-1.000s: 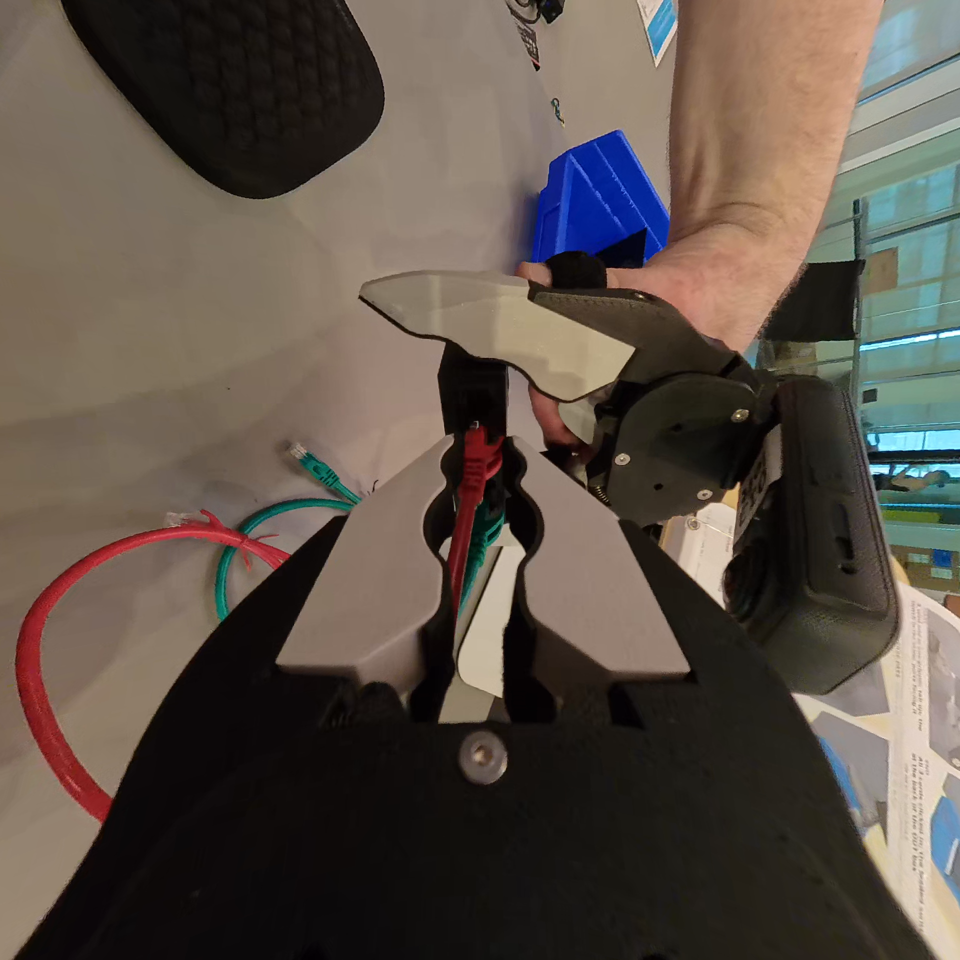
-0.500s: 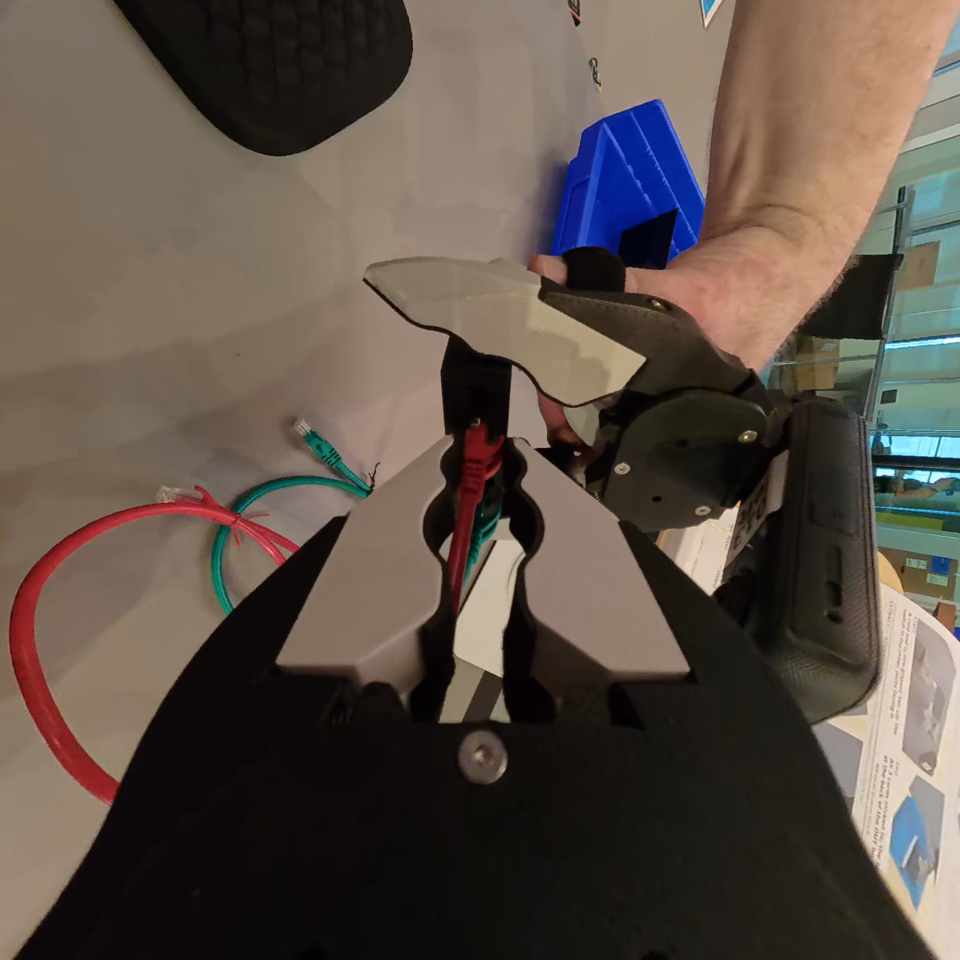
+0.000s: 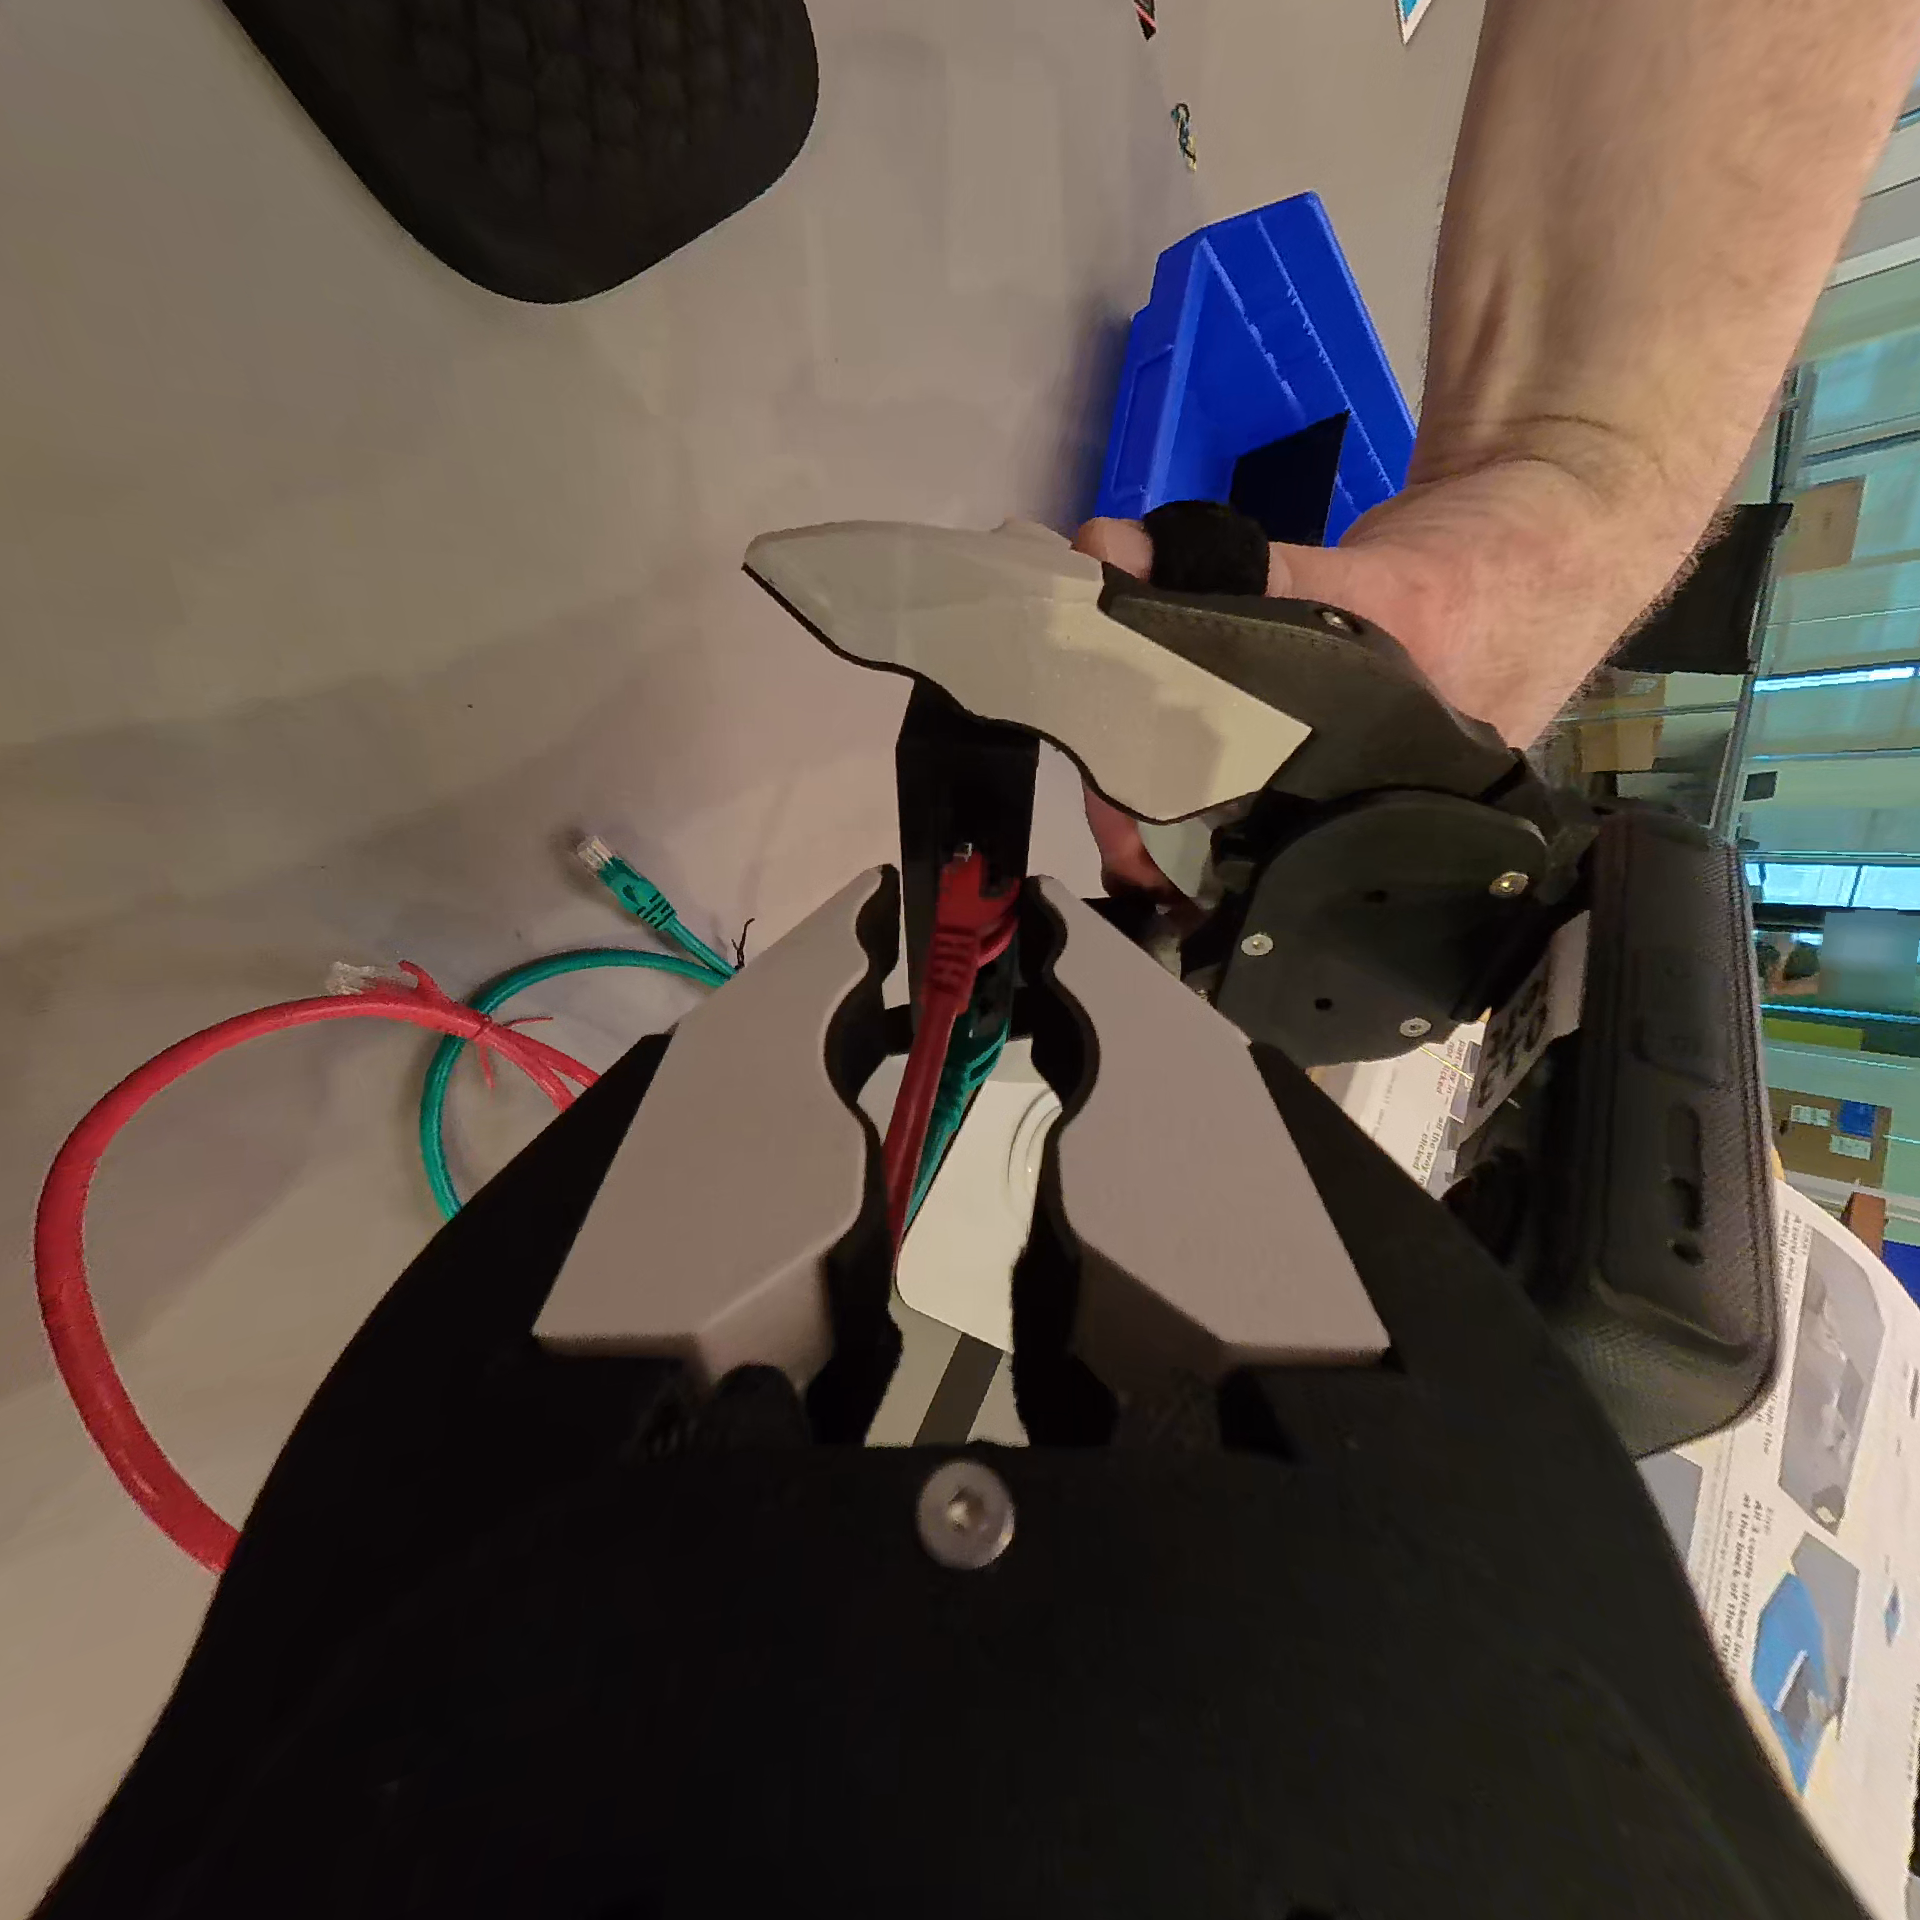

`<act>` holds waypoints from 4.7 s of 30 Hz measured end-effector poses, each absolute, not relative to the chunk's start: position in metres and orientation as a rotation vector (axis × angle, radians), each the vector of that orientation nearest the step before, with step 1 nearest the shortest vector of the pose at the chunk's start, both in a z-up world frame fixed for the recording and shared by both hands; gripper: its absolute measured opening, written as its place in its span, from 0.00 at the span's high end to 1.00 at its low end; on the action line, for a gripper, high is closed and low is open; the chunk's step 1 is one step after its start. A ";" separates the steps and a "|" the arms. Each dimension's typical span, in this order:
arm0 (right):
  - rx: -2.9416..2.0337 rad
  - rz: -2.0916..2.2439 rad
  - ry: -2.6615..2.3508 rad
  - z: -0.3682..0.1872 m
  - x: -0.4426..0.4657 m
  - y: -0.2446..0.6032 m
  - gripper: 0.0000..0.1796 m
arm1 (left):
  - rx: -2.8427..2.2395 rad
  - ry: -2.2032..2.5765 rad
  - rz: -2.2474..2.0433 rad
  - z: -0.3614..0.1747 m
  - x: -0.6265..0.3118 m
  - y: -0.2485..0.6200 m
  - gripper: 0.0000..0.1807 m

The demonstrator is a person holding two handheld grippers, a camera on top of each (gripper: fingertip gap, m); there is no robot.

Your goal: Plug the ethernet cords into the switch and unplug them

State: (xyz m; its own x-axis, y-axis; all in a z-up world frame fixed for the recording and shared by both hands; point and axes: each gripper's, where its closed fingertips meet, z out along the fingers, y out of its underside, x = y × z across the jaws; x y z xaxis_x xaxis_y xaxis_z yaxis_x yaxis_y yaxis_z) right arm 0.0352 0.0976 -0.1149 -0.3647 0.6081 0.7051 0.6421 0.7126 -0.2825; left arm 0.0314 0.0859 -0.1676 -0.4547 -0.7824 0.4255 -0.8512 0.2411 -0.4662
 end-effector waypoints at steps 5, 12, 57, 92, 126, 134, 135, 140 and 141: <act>-0.934 -0.066 -2.063 -0.114 0.035 0.098 0.92 | 1.574 -2.389 1.014 -0.168 0.033 0.084 0.31; -0.935 -0.065 -2.061 -0.113 0.036 0.097 0.92 | 1.569 -2.388 1.014 -0.167 0.034 0.084 0.31; -1.006 -0.031 -2.121 -0.117 0.044 0.096 0.90 | 1.567 -2.378 0.970 -0.170 0.041 0.086 0.31; -1.080 0.210 -2.203 -0.124 0.041 0.097 0.93 | 1.547 -2.323 0.976 -0.176 0.042 0.081 0.32; -1.064 0.154 -2.133 -0.116 0.043 0.105 0.91 | 1.577 -2.316 0.973 -0.171 0.045 0.090 0.31; -1.069 0.148 -2.117 -0.113 0.045 0.104 0.93 | 1.579 -2.317 0.974 -0.170 0.046 0.091 0.32; -1.074 0.147 -2.117 -0.113 0.045 0.104 0.93 | 1.578 -2.318 0.970 -0.170 0.046 0.091 0.32; -1.076 0.107 -2.127 -0.114 0.045 0.105 0.93 | 1.580 -2.324 0.947 -0.171 0.046 0.092 0.32; -1.075 0.099 -2.129 -0.114 0.046 0.105 0.93 | 1.583 -2.320 0.950 -0.171 0.046 0.092 0.32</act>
